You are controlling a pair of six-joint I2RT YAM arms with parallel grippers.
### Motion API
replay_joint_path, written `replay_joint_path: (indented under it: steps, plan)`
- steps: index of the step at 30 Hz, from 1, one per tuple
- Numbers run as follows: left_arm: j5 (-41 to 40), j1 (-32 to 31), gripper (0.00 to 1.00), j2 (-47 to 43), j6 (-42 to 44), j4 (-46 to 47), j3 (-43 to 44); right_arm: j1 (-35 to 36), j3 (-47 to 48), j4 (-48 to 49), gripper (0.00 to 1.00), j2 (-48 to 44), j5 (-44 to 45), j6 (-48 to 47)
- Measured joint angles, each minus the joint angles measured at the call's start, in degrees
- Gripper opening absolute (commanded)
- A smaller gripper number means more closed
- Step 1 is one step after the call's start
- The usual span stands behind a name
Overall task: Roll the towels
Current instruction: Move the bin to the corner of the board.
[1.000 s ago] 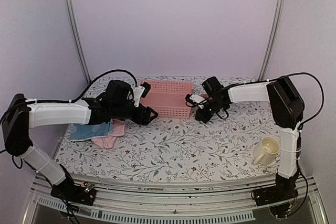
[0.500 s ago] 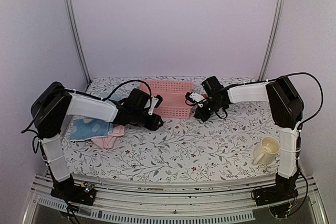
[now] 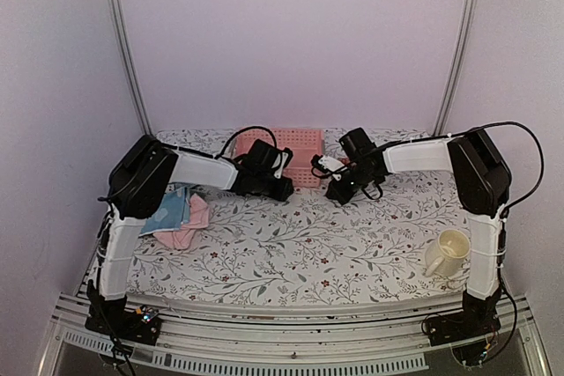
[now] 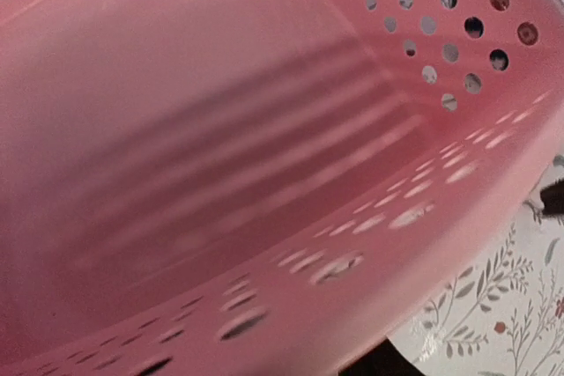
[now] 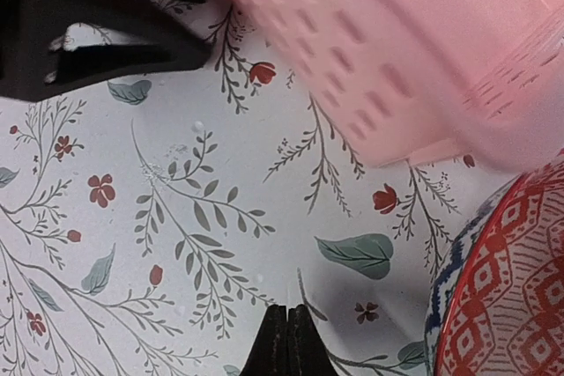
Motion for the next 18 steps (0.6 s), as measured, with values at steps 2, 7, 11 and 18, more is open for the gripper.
replay_joint_path:
  steps: [2, 7, 11, 18]
  plan:
    - [-0.24, 0.87, 0.44, 3.32, 0.26, -1.22, 5.64, -0.02, -0.63, -0.07, 0.03, -0.59, -0.79, 0.00]
    - [0.46, 4.15, 0.48, 12.98, 1.22, -4.11, 21.07, 0.00, -1.27, -0.11, 0.03, -1.68, -2.19, 0.00]
    - [3.82, 7.21, 0.51, 15.15, 1.33, -5.77, 25.14, 0.00, -1.29, -0.37, 0.03, -2.82, -2.95, 0.00]
    - [5.40, 7.67, 0.63, -4.76, 0.85, -10.78, 3.08, -0.02, -2.78, -1.40, 0.39, -7.10, -6.23, -0.07]
